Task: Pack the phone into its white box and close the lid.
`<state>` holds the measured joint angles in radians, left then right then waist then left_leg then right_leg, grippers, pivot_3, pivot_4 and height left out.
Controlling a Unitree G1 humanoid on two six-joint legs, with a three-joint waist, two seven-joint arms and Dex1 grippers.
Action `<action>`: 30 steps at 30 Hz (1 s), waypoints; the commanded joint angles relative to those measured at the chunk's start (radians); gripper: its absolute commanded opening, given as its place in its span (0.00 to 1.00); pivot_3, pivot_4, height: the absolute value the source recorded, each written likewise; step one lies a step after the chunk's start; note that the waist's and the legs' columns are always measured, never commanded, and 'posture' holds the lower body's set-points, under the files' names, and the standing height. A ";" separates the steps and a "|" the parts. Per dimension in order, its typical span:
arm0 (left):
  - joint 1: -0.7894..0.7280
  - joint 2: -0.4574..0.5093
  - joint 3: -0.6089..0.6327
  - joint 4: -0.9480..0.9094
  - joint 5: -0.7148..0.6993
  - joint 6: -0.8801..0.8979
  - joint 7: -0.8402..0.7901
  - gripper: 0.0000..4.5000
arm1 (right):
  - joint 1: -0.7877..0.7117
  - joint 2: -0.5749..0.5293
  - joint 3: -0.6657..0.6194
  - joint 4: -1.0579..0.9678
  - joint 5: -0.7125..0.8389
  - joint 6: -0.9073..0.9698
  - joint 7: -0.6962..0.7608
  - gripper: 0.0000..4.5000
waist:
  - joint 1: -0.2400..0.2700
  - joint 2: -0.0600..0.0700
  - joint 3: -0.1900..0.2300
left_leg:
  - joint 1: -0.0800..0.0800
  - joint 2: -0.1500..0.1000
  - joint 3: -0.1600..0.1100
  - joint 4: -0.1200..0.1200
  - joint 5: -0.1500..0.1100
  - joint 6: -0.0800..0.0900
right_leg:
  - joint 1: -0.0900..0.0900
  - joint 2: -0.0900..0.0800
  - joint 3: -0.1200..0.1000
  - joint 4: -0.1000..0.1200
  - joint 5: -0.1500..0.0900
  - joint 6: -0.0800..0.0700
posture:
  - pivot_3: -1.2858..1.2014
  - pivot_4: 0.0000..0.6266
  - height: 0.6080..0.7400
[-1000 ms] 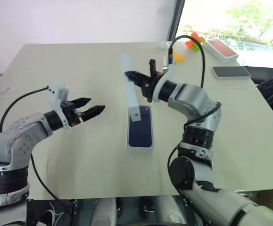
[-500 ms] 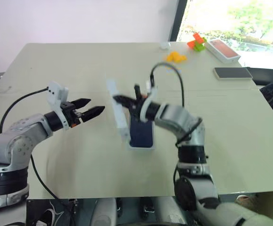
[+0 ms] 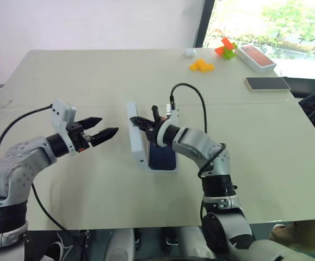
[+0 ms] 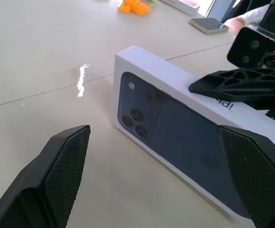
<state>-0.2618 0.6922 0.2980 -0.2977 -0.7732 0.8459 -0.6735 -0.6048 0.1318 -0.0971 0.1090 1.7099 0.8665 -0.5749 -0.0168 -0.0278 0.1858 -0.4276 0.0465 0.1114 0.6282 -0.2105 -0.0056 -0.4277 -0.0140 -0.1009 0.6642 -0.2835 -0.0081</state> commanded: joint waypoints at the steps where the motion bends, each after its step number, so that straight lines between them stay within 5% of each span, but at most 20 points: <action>1: 0.020 0.002 -0.006 -0.032 0.008 -0.028 -0.012 1.00 | 0.022 0.030 0.021 -0.044 -0.026 -0.001 0.025 0.01 | -0.001 0.000 0.000 | 0.000 0.000 0.000 0.000 0.000 0.000 | 0.000 0.000 0.000 0.000 0.000 0.000 | 0.52 0.24 0.98; 6: 0.036 0.004 -0.021 -0.023 0.020 -0.039 -0.015 1.00 | 0.037 0.014 0.033 -0.050 -0.061 0.010 0.060 0.01 | -0.001 0.000 0.000 | 0.000 0.000 0.000 0.000 0.000 0.000 | 0.000 0.000 0.000 0.000 0.000 0.000 | 0.52 0.24 0.98; 9: 0.041 -0.005 -0.035 -0.019 0.016 -0.035 -0.017 0.82 | 0.043 0.012 0.032 -0.049 -0.071 0.014 0.066 0.00 | 0.000 0.000 0.000 | 0.000 0.000 0.000 0.000 0.000 0.000 | 0.000 0.000 0.000 0.000 0.000 0.000 | 0.52 0.24 0.98; 16: 0.050 -0.089 -0.141 -0.009 0.076 -0.077 0.008 0.04 | 0.055 0.001 0.027 -0.056 -0.098 0.021 0.091 0.00 | 0.002 0.000 0.000 | 0.000 0.000 0.000 0.000 0.000 0.000 | 0.000 0.000 0.000 0.000 0.000 0.000 | 0.52 0.24 0.98; 21: 0.036 -0.136 -0.193 0.026 0.140 -0.117 0.024 0.02 | 0.063 -0.002 0.026 -0.075 -0.109 0.034 0.117 0.00 | 0.001 0.000 0.000 | 0.000 0.000 0.000 0.000 0.000 0.000 | 0.000 0.000 0.000 0.000 0.000 0.000 | 0.52 0.24 0.98; 25: 0.009 -0.171 -0.215 0.047 0.168 -0.137 0.036 0.00 | 0.073 -0.004 0.024 -0.082 -0.101 0.047 0.127 0.30 | 0.002 0.000 0.000 | 0.000 0.000 0.000 0.000 0.000 0.000 | 0.000 0.000 0.000 0.000 0.000 0.000 | 0.52 0.24 0.98; 30: -0.003 -0.181 -0.215 0.044 0.169 -0.127 0.036 0.00 | 0.077 -0.023 0.027 -0.098 -0.132 0.061 0.126 0.82 | 0.001 0.000 0.000 | 0.000 0.000 0.000 0.001 0.000 0.000 | 0.000 0.000 0.000 0.000 0.000 0.000 | 0.52 0.24 0.98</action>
<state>-0.2553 0.5102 0.0801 -0.2367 -0.6101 0.7316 -0.6359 -0.5214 0.1114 -0.0726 0.0608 1.5799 0.9181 -0.4627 -0.0158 -0.0279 0.1855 -0.4274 0.0465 0.1114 0.6286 -0.2105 -0.0056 -0.4275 -0.0137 -0.1009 0.6643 -0.2835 -0.0080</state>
